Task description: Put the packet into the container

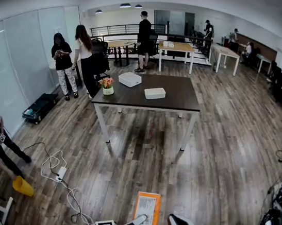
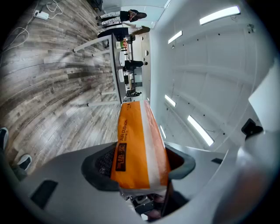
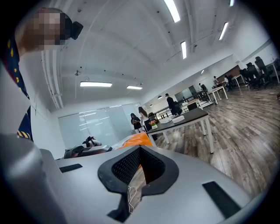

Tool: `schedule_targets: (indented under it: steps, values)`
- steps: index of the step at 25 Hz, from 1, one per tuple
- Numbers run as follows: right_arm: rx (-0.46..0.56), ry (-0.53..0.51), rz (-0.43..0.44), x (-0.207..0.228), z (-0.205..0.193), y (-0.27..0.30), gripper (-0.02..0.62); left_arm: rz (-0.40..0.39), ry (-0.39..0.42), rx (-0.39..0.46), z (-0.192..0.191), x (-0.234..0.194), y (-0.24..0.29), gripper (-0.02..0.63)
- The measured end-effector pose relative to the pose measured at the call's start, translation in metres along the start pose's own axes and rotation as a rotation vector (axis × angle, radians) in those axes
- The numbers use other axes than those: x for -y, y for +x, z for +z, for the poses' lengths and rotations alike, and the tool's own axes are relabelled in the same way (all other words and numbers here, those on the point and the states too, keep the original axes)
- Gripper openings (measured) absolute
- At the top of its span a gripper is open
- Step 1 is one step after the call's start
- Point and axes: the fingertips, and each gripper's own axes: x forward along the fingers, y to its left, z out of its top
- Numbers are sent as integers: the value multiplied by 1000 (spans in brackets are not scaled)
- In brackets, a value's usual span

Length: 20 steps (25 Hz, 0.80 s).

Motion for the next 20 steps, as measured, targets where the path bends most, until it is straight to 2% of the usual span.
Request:
schedule_targets:
  steps: [5, 12, 17, 20]
  values:
    - [12, 9, 5, 3, 1, -7, 9, 15, 28, -15, -7, 0, 3, 259]
    - [21, 15, 15, 18, -4, -32, 11, 8, 23, -19, -29, 6, 13, 259]
    - [76, 113, 41, 22, 20, -48, 12, 29, 121, -53, -44, 8, 23, 259]
    - [89, 143, 49, 33, 32, -52, 14, 6, 183, -86, -48, 19, 34, 259]
